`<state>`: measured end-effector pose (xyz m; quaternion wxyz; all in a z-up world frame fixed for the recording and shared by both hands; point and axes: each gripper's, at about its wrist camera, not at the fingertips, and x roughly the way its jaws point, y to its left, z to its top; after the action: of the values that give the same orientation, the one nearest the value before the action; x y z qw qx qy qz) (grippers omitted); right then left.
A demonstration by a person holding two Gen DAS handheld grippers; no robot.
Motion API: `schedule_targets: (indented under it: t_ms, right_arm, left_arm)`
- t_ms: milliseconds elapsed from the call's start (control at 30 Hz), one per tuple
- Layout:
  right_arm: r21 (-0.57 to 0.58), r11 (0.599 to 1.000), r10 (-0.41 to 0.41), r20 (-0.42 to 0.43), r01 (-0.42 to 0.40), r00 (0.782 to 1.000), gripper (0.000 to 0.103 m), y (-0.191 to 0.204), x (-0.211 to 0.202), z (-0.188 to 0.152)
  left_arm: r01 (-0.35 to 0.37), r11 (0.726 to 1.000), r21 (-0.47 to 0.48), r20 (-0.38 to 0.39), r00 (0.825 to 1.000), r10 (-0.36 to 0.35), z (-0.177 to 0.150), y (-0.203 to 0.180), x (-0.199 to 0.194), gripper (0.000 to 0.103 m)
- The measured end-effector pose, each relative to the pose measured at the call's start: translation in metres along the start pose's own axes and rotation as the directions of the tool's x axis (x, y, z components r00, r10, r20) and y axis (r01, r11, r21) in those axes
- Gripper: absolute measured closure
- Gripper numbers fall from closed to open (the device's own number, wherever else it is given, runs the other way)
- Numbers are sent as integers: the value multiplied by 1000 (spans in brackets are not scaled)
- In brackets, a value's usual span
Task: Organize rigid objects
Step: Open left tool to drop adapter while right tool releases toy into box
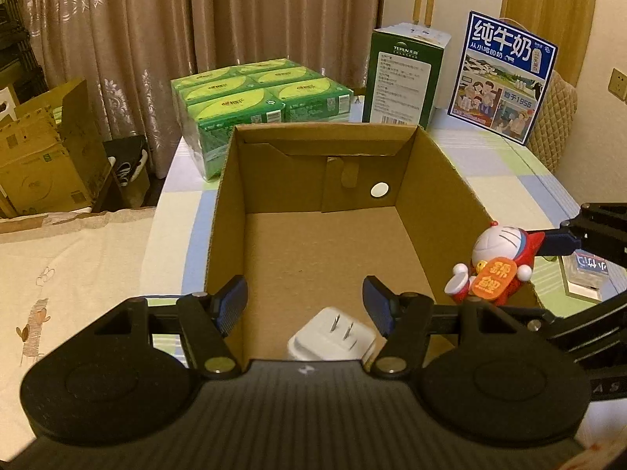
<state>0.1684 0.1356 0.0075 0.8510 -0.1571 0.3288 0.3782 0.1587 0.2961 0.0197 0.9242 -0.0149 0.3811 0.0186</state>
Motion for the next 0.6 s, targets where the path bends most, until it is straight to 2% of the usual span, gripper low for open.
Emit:
schedule_targets:
  t_ms: [600]
  right_arm:
    - [5, 1000, 2, 1, -2, 1000, 38, 4, -4, 0]
  left_arm:
    - [-5, 1000, 7, 3, 1000, 5, -4, 0, -17, 42]
